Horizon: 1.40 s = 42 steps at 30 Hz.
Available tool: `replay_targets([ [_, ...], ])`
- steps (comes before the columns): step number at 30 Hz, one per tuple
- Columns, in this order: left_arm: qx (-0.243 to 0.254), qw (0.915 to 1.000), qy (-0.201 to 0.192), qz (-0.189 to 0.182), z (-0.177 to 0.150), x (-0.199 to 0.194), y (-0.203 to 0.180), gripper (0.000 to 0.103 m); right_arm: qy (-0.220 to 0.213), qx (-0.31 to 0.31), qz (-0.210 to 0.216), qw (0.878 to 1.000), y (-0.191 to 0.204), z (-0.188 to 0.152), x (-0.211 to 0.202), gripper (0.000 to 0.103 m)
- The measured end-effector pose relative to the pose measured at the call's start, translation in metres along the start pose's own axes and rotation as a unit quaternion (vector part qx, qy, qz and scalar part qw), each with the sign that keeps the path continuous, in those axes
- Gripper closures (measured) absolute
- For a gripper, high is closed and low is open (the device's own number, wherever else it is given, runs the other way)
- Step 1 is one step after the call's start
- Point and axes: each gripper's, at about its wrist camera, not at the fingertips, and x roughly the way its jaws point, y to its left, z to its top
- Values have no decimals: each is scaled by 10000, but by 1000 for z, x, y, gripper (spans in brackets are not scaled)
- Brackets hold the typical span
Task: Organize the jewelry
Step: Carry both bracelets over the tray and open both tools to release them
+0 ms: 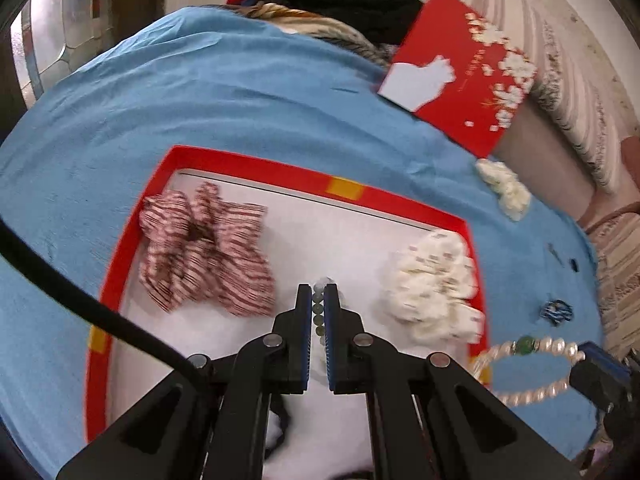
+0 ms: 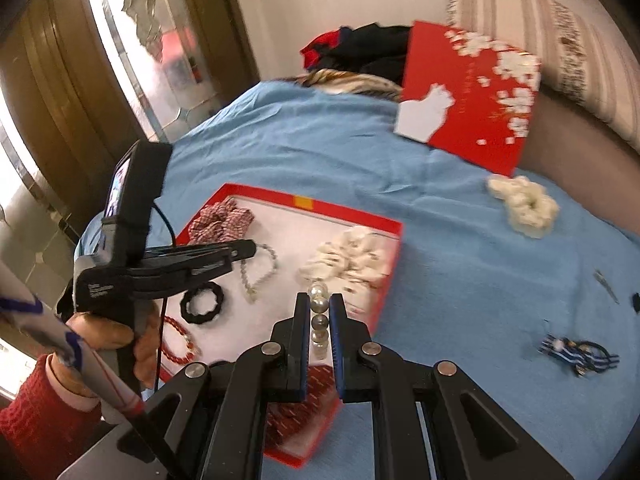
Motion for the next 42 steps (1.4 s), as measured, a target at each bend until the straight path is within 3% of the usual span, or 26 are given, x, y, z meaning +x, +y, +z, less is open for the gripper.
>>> replay_targets([
  [11,-240,9996,84,-123,19,14,29,98,367,460,626,9963,24,9,58,93],
  [23,-125,9996,-146,-210,14,-8,18,97,722,624,240,9951,0,-13,79,92],
  [27,-65,9994,-290,-154,8,-26,11,84,766,540,199,9954,2,-16,80,92],
  [30,4,9993,-381,-39,4,-40,5,82,703,491,203,9961,3,-17,73,91],
  [35,39,9983,-576,97,-11,-71,-9,72,437,406,114,9982,-1,-19,43,82],
  [42,384,9944,-900,394,-48,-117,-54,53,112,553,-221,9982,-39,-47,-17,68],
])
